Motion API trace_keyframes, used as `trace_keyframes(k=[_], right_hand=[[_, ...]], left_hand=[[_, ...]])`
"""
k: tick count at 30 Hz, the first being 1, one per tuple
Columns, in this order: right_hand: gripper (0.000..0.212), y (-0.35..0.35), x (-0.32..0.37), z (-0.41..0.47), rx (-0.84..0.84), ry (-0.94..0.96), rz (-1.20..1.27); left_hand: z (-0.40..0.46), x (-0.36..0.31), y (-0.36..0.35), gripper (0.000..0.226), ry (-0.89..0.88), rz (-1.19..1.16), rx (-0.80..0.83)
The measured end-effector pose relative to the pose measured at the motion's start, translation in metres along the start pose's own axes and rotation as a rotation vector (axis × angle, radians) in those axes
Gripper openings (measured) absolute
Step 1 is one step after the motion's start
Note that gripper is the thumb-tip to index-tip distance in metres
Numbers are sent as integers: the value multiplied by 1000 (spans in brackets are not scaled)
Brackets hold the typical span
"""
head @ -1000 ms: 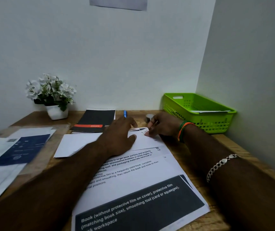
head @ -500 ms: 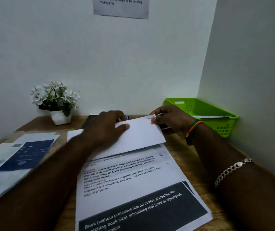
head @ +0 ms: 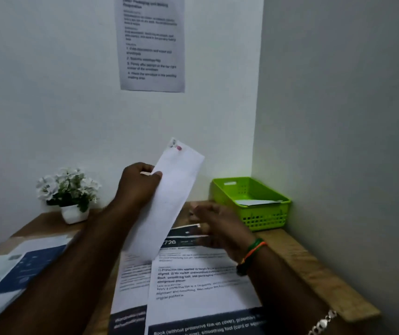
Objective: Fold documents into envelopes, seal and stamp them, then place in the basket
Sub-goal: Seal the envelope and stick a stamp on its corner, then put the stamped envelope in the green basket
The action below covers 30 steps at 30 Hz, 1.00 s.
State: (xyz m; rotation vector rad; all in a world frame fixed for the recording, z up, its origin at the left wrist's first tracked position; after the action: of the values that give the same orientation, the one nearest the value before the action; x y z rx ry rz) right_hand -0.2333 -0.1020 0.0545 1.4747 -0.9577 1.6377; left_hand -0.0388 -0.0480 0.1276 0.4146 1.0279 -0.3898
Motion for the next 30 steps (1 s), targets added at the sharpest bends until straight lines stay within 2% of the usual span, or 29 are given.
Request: trace_keyframes(k=[4, 7, 9, 11, 17, 20, 22, 24, 26, 28, 30], right_hand=[[20, 9, -4, -21, 39, 16, -8], [31, 15, -12, -22, -10, 50, -102], [37, 20, -21, -19, -15, 25, -34], [42, 22, -26, -15, 16, -23, 39], [37, 33, -32, -1, 67, -99, 211], [31, 51, -22, 6, -58, 34, 259], [27, 74, -5, 11, -185, 141, 277], [22, 105, 16, 16, -326, 209, 232], [19, 139, 33, 20, -410, 207, 166], [25, 164, 40, 26, -404, 120, 132], [30, 181, 39, 31, -405, 18, 77]], left_hand=[[-11, -31, -21, 18, 83, -177, -72], [-21, -48, -31, 18, -13, -62, -186], [-31, -54, -37, 12, -100, 12, -266], [-36, -54, -44, 11, -116, -20, -284], [-47, -29, -66, 14, 136, -284, -238], [-57, -20, -77, 12, 265, -456, -112], [-70, -15, -84, 8, 206, -435, -9], [-88, -5, -89, 16, -49, -255, 168], [-113, 15, -95, 40, -363, 59, 449], [-129, 43, -97, 71, -490, 382, 683], [-133, 62, -95, 90, -505, 509, 804]])
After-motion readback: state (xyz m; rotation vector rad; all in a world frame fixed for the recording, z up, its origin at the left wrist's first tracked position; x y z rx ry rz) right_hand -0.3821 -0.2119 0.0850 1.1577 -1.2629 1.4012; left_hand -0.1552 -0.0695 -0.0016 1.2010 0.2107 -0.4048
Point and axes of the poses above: each hand's wrist, its own z-axis towards the middle knuckle, its own y-axis out of the back of the hand, x = y × z, the point moved 4 cm from there along z, towards the middle knuckle, and after that the axes turned 8 degrees about -x, right-handed, at the moved point
